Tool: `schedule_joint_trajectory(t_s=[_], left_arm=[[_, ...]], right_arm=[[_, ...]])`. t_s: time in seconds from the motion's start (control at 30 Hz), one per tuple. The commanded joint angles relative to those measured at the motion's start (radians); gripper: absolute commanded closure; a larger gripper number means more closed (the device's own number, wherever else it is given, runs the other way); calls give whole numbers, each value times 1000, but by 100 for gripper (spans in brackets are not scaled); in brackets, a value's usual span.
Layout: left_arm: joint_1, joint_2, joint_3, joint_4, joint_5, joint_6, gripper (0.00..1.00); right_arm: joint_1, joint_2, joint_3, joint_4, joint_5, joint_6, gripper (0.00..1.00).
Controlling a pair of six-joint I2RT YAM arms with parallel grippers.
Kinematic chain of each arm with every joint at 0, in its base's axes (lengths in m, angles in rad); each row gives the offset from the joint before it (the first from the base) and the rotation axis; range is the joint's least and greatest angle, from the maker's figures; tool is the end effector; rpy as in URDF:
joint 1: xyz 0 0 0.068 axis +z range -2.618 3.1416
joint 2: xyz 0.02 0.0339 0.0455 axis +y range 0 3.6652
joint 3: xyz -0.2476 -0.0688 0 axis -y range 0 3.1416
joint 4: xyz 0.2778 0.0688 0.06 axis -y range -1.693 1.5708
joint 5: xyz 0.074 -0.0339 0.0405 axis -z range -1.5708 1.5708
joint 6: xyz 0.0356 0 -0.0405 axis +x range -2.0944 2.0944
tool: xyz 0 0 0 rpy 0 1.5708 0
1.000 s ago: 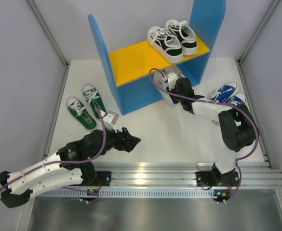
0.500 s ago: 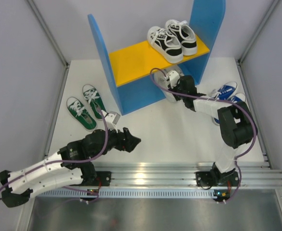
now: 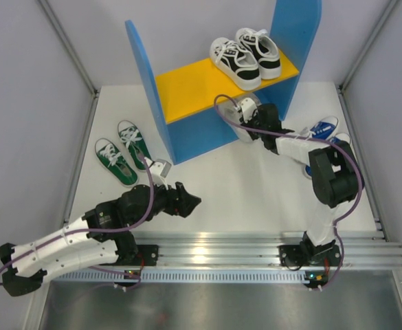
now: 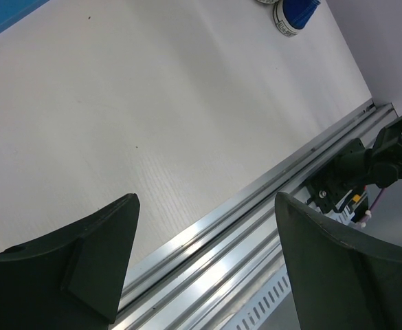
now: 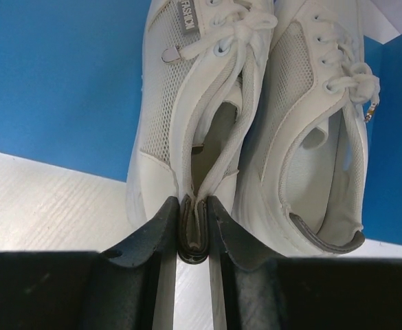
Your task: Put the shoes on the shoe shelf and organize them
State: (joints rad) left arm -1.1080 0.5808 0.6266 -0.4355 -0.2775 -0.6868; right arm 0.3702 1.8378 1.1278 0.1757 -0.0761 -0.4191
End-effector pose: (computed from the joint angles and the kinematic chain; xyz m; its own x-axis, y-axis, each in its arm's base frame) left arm 0.0926 -0.1638 0.2809 -0.6051 -0.1532 -0.7813 0.4704 0.7229 -0.5060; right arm 0.3993 0.1579 0.1610 -0.2620 -0.5369 -0.8019 -0.5784 0.7525 -0.3149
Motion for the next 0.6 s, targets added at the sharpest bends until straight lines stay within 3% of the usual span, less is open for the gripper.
schedule_joint_trajectory(t_s=[0.0,0.03,0.17,0.37,0.57], left_arm=[[-3,5,44,11,11,-11,15],[-3,5,44,9,12,-13,15],[-3,8,53,11,14,-11,15],[-4,11,68,11,17,-10,14],[-3,7,71,-2,9,-23,14]], right_arm=[[-20,-6,55,90,47,-32,79],[-22,-11,50,91,47,-32,67],[-20,-51,1,116,36,-30,47],[-20,-129,-31,91,19,-30,36],[-20,-267,-86,-16,-92,-81,23]])
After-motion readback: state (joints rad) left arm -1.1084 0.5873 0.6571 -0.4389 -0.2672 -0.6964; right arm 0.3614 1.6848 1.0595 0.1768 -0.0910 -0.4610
